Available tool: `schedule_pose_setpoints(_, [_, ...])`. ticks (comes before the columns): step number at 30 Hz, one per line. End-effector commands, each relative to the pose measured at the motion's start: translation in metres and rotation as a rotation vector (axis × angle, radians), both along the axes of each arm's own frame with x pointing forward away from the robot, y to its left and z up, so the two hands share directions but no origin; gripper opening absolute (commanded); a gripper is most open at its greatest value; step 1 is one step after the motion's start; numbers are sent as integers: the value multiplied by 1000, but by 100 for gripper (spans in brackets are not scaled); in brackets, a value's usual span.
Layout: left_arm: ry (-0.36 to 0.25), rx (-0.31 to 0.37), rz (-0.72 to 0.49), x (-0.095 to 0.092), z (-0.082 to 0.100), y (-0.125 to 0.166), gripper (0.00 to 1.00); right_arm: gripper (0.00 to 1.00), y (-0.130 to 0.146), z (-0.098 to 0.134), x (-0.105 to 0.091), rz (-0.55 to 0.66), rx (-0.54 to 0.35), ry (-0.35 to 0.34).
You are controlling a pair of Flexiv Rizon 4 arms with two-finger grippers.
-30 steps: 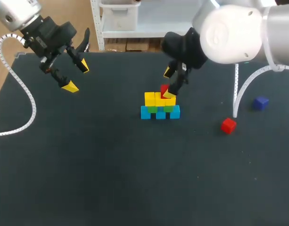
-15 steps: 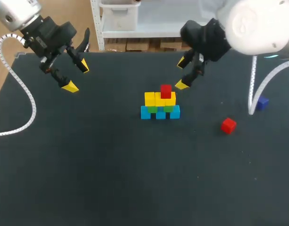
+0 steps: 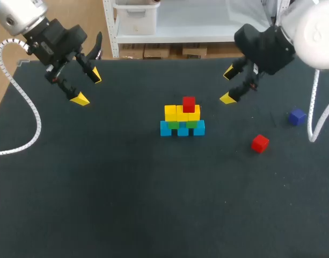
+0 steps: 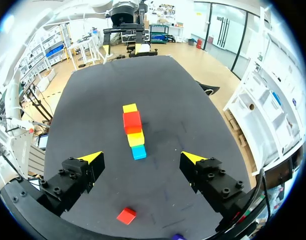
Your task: Place the blue cubes, place green cubes on the blue cubes, place the yellow cubes on the green cubes, then place the red cubes on the yellow cubes, and place purple cube on the red cubes.
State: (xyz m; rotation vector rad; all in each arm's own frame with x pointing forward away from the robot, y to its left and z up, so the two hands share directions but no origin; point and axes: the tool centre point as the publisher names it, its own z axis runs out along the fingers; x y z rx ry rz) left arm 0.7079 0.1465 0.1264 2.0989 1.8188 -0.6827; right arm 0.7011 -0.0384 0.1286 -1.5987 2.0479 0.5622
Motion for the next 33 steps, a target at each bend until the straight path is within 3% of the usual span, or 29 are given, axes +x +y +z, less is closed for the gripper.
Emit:
schedule_pose_setpoints(1, [-1, 0, -2, 0, 0, 0, 100, 100, -5, 0, -7, -6, 8, -10])
schedule_pose_setpoints(15, [-1, 0, -2, 0, 0, 0, 100, 100, -32, -5, -3, 32, 22, -3])
schedule_pose_setpoints(26, [-1, 0, -2, 0, 0, 0, 100, 100, -77, -6, 6, 114, 5, -1])
schedule_pose_setpoints(33, [-1, 0, -2, 0, 0, 0, 100, 100, -112, -5, 11, 193, 39, -40])
